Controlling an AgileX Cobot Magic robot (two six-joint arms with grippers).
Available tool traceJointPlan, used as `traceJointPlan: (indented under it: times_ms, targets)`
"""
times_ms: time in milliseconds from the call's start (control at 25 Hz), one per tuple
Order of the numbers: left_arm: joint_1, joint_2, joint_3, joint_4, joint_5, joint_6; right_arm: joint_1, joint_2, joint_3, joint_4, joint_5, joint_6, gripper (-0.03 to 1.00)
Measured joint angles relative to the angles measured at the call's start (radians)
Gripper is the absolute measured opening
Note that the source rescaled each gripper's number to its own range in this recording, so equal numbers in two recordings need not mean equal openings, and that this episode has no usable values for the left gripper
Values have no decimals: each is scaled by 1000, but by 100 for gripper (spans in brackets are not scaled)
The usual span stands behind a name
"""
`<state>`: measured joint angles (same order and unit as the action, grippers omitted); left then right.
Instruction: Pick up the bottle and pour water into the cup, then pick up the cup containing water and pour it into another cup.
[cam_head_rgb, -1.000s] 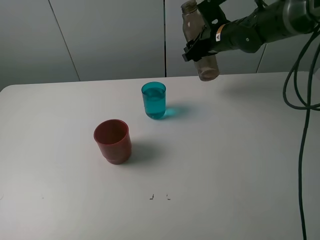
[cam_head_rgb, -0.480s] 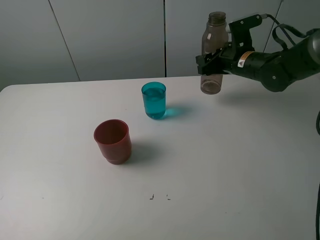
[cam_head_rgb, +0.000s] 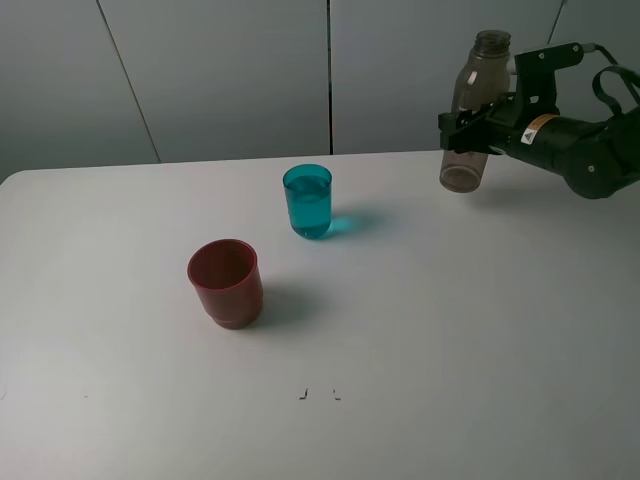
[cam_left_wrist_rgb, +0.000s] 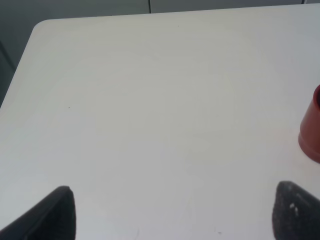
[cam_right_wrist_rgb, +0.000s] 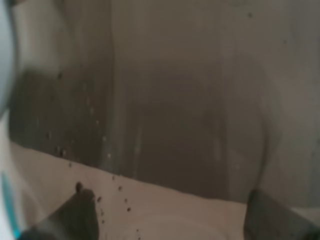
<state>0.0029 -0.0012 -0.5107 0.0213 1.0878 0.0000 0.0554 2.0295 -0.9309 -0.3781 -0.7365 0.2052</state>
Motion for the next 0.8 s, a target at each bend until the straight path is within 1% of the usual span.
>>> traceJointPlan:
  times_ms: [200,400,800]
  targets:
    - [0,0,0,0,0,0,-8,50,-2,2,-21,4,3]
    - [0,0,0,0,0,0,-11,94,-35,0,-25,4,3]
    - [0,0,0,0,0,7,-33,97,-64,0,-28,-5,3]
